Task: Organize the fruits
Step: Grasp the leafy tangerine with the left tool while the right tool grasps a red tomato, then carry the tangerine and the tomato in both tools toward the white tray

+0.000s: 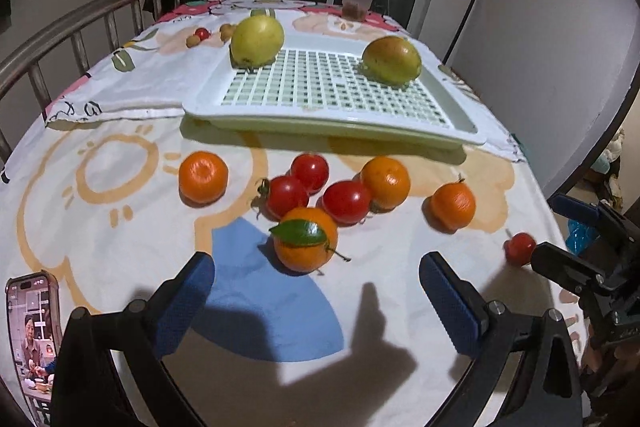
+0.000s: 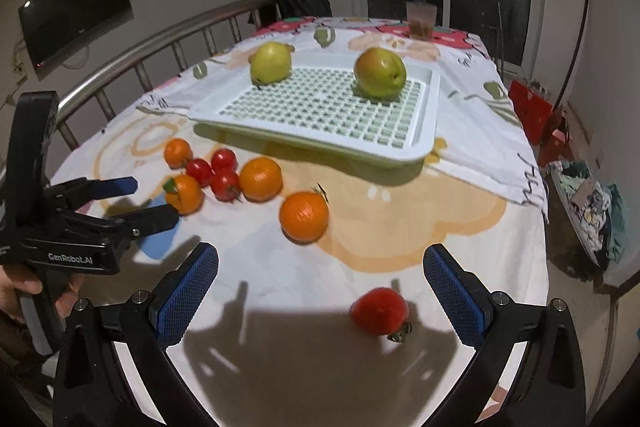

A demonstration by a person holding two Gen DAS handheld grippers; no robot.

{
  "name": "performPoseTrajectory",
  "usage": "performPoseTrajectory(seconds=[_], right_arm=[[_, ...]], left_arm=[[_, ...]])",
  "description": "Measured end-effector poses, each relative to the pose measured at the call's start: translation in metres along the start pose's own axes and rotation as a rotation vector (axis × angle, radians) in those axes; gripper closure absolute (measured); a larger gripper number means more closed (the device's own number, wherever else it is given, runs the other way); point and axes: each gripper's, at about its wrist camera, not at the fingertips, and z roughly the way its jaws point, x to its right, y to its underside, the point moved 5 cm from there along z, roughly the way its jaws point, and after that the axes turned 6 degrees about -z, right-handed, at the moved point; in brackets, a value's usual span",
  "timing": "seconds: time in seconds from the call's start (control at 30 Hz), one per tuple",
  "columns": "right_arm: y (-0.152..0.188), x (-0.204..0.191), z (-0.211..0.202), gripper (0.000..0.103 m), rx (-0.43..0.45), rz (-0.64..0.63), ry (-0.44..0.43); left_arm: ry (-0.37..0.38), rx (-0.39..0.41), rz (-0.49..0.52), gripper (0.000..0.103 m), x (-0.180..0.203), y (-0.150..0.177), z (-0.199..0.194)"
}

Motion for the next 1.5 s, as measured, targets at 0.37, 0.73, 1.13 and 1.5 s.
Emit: performPoseTrajectory(seconds=[0.37, 0.73, 1.13, 1.5], right_arm=[[0.019, 0.014, 0.004, 0.000, -0.024, 0.054, 0.010], [0.036, 0.029, 0.016, 0.005, -0.098, 0.108, 0.034], [0.044, 0.032, 0.025, 0.039, -0.149, 0.113, 0.049], [0.042, 0.030, 0.025, 0.067, -0.144, 0.095, 0.046]], left_arm=[[-0.008, -0.016, -0.006, 0.000, -0.005, 0.006, 0.008], [-0.002, -0.032, -0.021, 0.013, -0.011, 0.004, 0.018], [0.023, -0.032, 0.005, 0.040, -0.004, -0.002, 0.026], [0.029, -0.033, -0.028, 0.063, -0.012, 0.000, 0.027]])
